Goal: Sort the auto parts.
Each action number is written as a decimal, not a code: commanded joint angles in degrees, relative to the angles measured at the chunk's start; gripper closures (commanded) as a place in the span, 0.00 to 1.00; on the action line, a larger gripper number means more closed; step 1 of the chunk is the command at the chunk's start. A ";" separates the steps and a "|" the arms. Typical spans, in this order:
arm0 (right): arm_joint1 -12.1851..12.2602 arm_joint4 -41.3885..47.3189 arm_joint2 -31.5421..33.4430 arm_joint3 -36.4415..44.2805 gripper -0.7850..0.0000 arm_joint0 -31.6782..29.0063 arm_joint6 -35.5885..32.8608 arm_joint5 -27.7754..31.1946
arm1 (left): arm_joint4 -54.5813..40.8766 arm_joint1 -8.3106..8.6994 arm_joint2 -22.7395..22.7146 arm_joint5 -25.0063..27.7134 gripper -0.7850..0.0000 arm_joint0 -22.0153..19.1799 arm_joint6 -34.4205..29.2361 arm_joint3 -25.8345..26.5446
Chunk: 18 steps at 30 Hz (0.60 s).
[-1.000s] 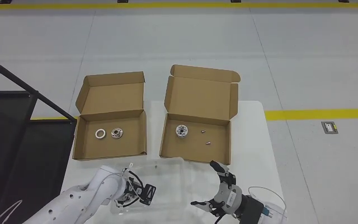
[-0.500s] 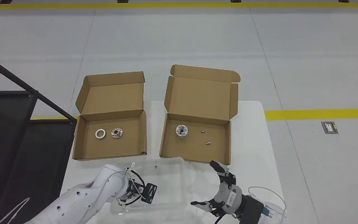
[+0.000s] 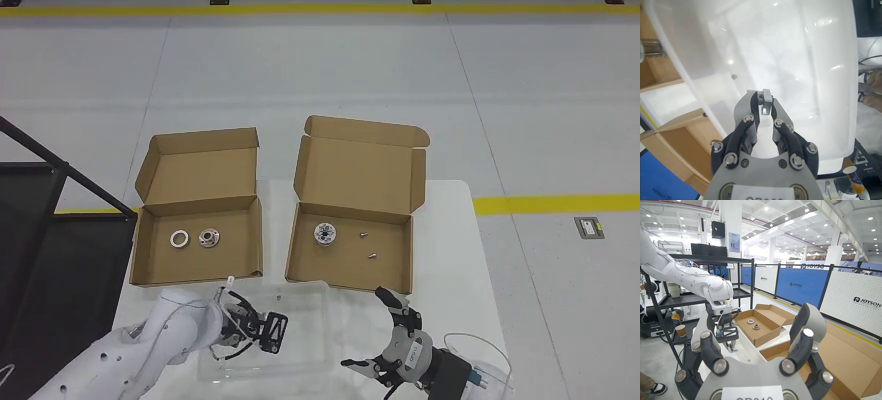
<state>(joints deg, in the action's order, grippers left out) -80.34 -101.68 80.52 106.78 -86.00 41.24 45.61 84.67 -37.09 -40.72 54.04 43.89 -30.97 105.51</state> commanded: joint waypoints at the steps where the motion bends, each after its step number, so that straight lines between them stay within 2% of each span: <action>1: 0.00 0.00 0.00 0.00 0.00 0.00 0.00 0.00 | -0.11 1.66 -3.94 -0.97 1.00 2.74 1.29 2.32; 5: 0.00 0.00 0.00 0.00 0.00 0.00 0.00 0.00 | -1.86 4.26 -11.51 -3.11 1.00 7.47 7.34 5.00; 10: 0.00 0.00 0.00 0.00 0.00 0.00 0.00 0.00 | -3.02 7.07 -21.72 -8.61 1.00 14.87 17.11 6.47; 18: 0.00 0.00 0.00 0.00 0.00 0.00 0.00 0.00 | -2.74 9.93 -37.17 -16.65 1.00 29.54 40.43 5.16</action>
<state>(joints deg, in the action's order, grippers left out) -80.34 -101.68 80.52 106.78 -86.00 41.24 45.61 81.19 -27.43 -75.65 38.33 70.89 4.53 111.05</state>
